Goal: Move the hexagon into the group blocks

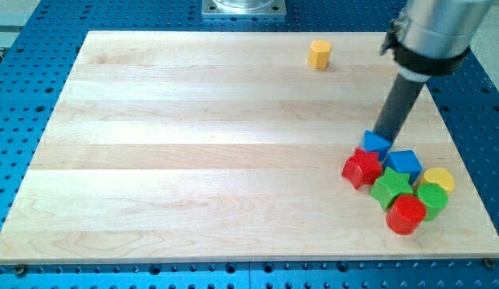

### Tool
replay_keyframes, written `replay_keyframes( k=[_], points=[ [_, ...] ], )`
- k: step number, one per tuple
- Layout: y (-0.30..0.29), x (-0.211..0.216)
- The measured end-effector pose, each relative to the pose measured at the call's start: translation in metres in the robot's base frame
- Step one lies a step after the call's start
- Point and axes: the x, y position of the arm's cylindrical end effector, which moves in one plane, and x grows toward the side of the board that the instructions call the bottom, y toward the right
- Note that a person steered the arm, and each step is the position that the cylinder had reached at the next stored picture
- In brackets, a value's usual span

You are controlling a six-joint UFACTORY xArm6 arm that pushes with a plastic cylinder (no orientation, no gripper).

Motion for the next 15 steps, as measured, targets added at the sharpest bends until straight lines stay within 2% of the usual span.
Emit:
replay_keyframes(
  k=[1, 2, 4, 5, 6, 7, 8, 9, 10, 11, 12, 14, 15],
  points=[
    [-0.007, -0.004],
    [0.015, -0.056],
    [0.09, -0.203],
    [0.078, -0.256],
    [-0.002, -0.26],
    [-0.075, -0.217],
    [-0.067, -0.13],
    [-0.033, -0.085],
    [-0.029, -0.098],
    [-0.056, -0.139],
    [-0.001, -0.161],
    [0.021, -0.108],
    [0.004, -0.131]
  ],
)
